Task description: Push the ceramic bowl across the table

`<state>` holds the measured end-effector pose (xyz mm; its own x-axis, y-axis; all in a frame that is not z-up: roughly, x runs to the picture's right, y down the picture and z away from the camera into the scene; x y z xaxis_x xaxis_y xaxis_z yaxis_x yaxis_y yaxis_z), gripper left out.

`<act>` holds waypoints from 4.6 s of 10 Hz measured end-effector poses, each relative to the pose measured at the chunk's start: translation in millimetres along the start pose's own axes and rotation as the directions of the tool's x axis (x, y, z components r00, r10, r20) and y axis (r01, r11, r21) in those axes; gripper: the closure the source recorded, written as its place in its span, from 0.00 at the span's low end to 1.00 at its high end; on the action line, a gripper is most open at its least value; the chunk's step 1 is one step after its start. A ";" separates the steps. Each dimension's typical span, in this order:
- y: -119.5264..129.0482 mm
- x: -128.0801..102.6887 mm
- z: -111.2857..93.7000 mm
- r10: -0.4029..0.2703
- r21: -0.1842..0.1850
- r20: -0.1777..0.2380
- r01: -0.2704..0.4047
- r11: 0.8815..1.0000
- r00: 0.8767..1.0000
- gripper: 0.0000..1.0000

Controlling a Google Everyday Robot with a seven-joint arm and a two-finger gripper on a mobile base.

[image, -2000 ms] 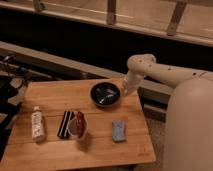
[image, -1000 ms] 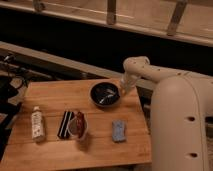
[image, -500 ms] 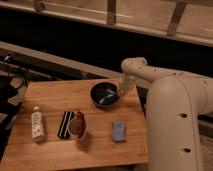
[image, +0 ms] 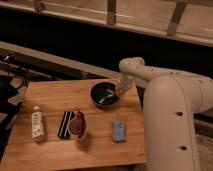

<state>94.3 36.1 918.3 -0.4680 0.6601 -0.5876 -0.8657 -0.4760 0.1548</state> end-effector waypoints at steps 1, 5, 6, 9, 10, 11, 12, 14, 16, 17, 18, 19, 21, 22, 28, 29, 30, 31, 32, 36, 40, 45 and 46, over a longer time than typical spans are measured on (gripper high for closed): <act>1.7 0.1 0.4 -0.002 0.001 0.000 0.002 1.000 1.000 0.95; 1.6 -12.5 -30.2 0.007 -0.032 0.067 -0.005 0.999 0.998 0.95; -0.6 -17.1 -39.6 0.015 -0.038 0.079 -0.012 0.999 0.997 0.95; -14.6 -20.7 -42.4 0.058 -0.022 0.077 -0.057 0.998 0.995 0.95; -19.9 -21.5 -34.7 0.072 -0.014 0.071 -0.072 0.997 0.995 0.95; -26.6 -22.7 -24.9 0.088 -0.005 0.063 -0.088 0.996 0.994 0.95; -37.3 -24.7 -8.0 0.111 0.011 0.052 -0.112 0.994 0.992 0.95; -44.1 -26.6 10.6 0.130 0.041 0.044 -0.132 0.990 0.991 0.95; -51.6 -25.9 20.2 0.148 0.072 0.031 -0.150 0.986 0.989 0.95; -48.7 -26.0 18.3 0.141 0.064 0.034 -0.143 0.988 0.989 0.95; -39.7 -24.4 17.3 0.129 0.064 0.036 -0.131 0.989 0.991 0.95; -27.9 -18.1 20.2 0.120 0.070 0.033 -0.122 0.990 0.992 0.95; -24.0 -11.9 21.7 0.114 0.085 0.031 -0.116 0.990 0.993 0.95; -22.5 -11.0 20.8 0.111 0.086 0.031 -0.113 0.990 0.993 0.95; -0.8 2.4 20.6 0.082 0.106 0.024 -0.084 0.991 0.996 0.95; 2.5 3.9 20.6 0.074 0.111 0.023 -0.076 0.991 0.997 0.95; 11.0 7.4 21.6 0.059 0.116 0.020 -0.061 0.991 0.998 0.95; 17.5 10.2 22.3 0.051 0.116 0.020 -0.053 0.992 0.999 0.95; 19.4 11.3 22.1 0.047 0.120 0.020 -0.049 0.992 0.999 0.95; 34.6 18.6 23.6 0.032 0.133 0.008 -0.032 0.991 0.999 0.95; 42.1 21.8 24.9 0.023 0.151 -0.005 -0.022 0.988 1.000 0.95; 50.0 22.1 26.5 0.010 0.165 -0.018 -0.007 0.986 1.000 0.95; 52.5 22.2 26.8 0.006 0.167 -0.020 -0.002 0.986 1.000 0.95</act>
<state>33.7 41.3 934.7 -0.4692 0.6459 -0.6022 -0.8822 -0.3739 0.2863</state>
